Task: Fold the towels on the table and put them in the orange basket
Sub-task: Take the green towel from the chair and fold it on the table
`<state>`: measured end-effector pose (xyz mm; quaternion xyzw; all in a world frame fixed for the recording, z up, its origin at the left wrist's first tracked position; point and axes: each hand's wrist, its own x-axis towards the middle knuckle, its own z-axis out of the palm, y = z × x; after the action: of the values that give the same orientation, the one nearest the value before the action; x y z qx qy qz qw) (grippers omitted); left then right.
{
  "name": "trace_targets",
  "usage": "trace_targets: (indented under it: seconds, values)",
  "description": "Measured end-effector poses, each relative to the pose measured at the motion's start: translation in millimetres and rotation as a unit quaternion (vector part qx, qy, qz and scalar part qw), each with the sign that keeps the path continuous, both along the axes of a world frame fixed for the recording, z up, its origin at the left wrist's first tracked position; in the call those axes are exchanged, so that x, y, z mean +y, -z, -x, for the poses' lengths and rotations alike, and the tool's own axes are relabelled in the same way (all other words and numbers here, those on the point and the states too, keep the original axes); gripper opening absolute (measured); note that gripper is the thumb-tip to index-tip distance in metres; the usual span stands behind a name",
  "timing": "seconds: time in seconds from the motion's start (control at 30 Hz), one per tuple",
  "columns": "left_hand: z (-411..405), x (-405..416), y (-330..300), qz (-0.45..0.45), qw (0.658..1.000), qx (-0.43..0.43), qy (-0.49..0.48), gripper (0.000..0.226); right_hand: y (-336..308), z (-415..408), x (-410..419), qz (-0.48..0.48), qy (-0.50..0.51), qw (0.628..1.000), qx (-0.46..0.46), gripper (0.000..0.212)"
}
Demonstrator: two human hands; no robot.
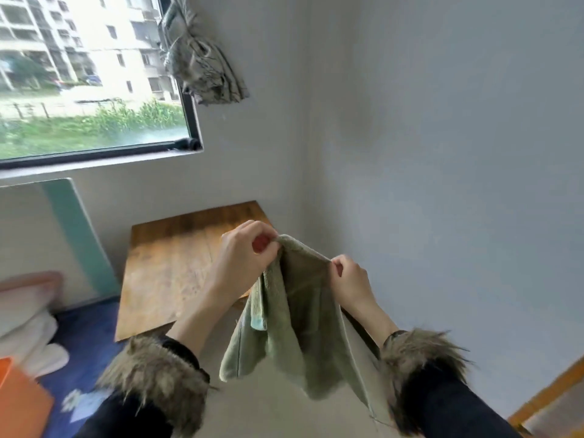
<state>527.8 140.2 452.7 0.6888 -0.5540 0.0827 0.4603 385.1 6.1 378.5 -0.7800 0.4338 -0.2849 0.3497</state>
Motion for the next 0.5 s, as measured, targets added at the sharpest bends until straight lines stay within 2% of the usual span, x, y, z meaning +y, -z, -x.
trace_targets:
  seconds: [0.3, 0.5]
  values:
    - [-144.3, 47.6, 34.6, -0.032, 0.987, 0.048, -0.152, 0.018, -4.6, -149.3, 1.6, 0.064, -0.089, 0.994, -0.018, 0.019]
    - [-230.2, 39.8, 53.7, -0.052, 0.975, 0.053, -0.211, 0.007, -8.1, -234.0, -22.4, 0.124, -0.157, 0.98, -0.019, 0.018]
